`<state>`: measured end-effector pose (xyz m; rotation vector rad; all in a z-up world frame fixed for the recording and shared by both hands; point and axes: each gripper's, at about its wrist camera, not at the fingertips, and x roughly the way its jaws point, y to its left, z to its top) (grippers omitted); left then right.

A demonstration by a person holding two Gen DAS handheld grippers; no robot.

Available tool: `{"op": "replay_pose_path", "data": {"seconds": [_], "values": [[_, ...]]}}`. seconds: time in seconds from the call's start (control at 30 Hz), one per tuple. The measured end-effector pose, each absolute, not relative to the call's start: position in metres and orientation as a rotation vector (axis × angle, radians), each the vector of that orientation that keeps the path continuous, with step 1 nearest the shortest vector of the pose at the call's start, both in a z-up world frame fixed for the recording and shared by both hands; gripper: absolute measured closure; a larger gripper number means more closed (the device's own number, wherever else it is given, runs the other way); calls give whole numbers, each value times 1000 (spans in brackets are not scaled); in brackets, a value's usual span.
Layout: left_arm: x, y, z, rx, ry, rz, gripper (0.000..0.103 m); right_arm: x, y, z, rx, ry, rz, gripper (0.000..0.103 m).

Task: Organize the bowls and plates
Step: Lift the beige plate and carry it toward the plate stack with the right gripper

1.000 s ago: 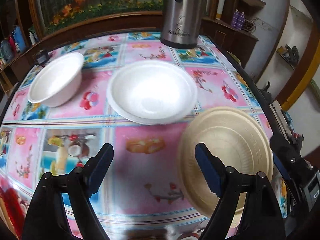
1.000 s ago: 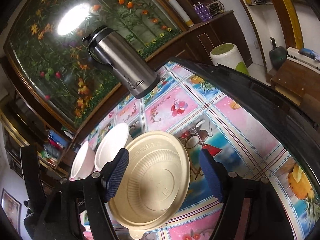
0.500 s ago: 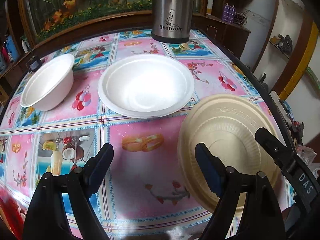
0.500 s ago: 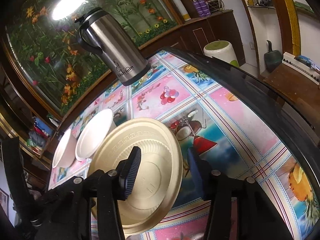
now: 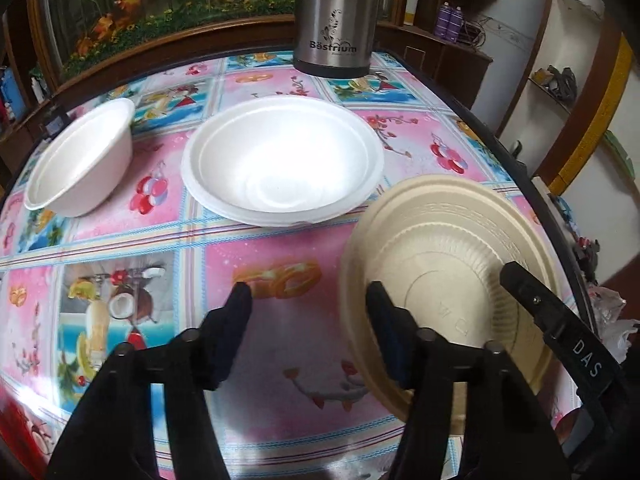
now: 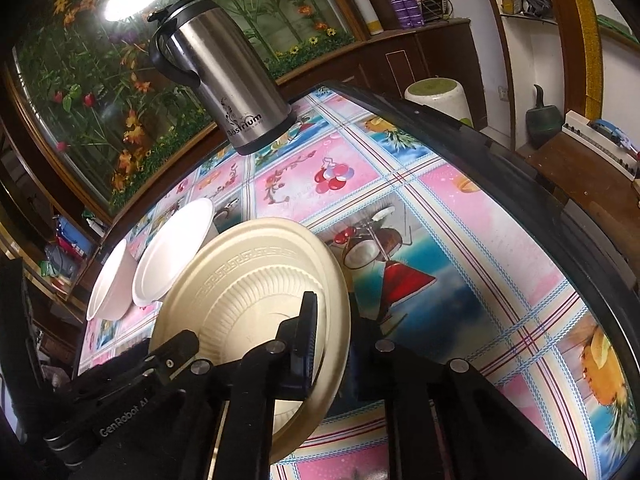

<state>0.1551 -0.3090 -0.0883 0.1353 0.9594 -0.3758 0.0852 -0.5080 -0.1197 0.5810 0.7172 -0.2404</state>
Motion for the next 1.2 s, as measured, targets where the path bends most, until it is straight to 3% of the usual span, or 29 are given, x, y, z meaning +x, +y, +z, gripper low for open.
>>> {"op": "replay_pose_path", "data": {"seconds": [0.17,0.37,1.2], "values": [[151,-316,-87,150,956,-424,78,86,-504,-118,558,712,-232,90],[150,-320,-87,146,964,-459,88,86,-505,-118,563,712,-224,90],[120,-293,-52,165,796,-379,88,70,-487,-89,568,574,-106,92]]}}
